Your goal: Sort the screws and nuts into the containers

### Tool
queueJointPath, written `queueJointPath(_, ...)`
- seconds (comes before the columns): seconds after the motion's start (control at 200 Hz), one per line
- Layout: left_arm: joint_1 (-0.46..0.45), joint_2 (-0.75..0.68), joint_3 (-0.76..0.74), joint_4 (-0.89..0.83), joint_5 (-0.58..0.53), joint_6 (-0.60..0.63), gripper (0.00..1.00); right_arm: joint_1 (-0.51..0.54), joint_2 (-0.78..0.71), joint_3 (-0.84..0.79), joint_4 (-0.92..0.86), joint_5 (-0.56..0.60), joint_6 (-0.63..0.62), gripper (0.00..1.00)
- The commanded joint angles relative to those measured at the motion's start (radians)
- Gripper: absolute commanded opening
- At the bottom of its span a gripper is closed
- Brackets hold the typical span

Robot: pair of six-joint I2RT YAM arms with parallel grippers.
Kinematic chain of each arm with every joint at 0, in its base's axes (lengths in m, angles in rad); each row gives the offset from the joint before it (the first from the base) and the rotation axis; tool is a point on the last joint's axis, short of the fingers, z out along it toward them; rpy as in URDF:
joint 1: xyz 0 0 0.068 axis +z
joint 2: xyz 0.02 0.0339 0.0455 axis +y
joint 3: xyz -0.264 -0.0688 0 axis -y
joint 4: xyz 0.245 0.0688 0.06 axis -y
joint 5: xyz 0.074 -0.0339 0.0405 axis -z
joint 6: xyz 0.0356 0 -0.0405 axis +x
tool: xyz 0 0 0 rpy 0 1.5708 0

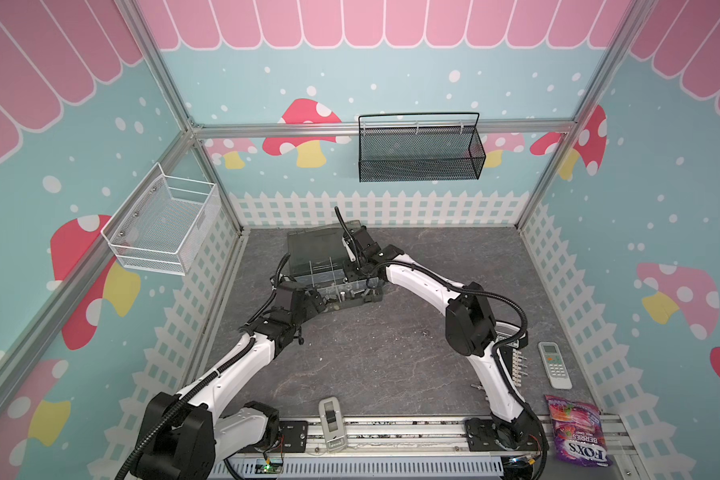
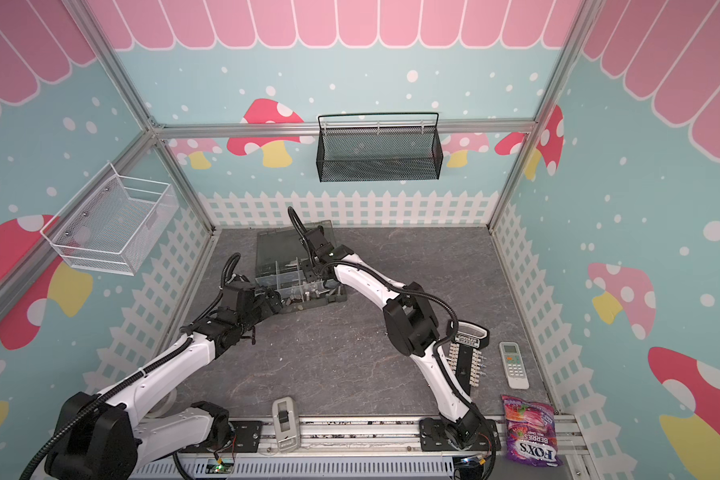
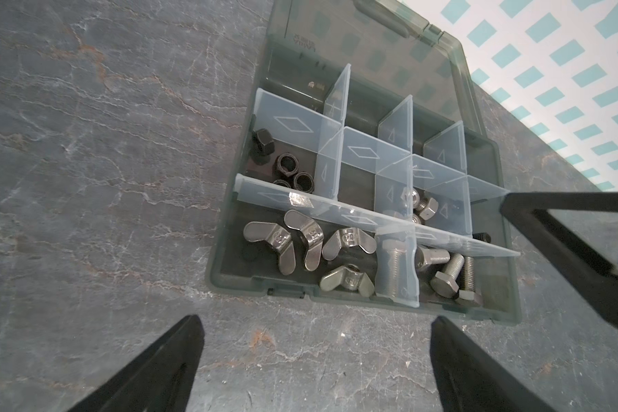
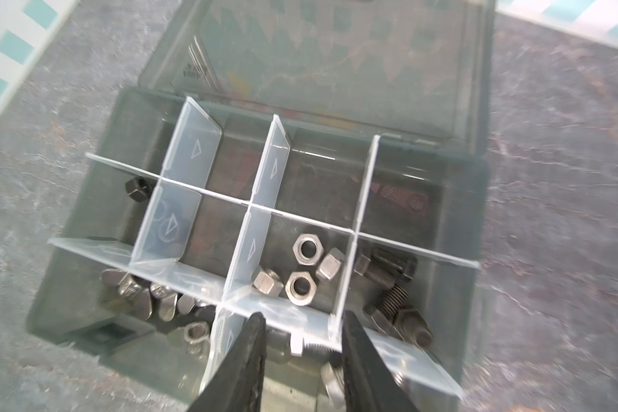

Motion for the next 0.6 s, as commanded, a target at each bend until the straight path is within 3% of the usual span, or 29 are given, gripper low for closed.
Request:
queueJointPath(0.0,0.011,-0.028,-0.018,0.001,-0.025,-0.006,1.00,0.009,-0.101,-0.068,-0.017,0.049,0.030,0.38)
queueJointPath(0.595,0.023,-0.053,-0.024,-0.004,-0.016,-0.009,1.00,0.006,-0.457,-0.605,-0.080,0.207,0.137,0.43)
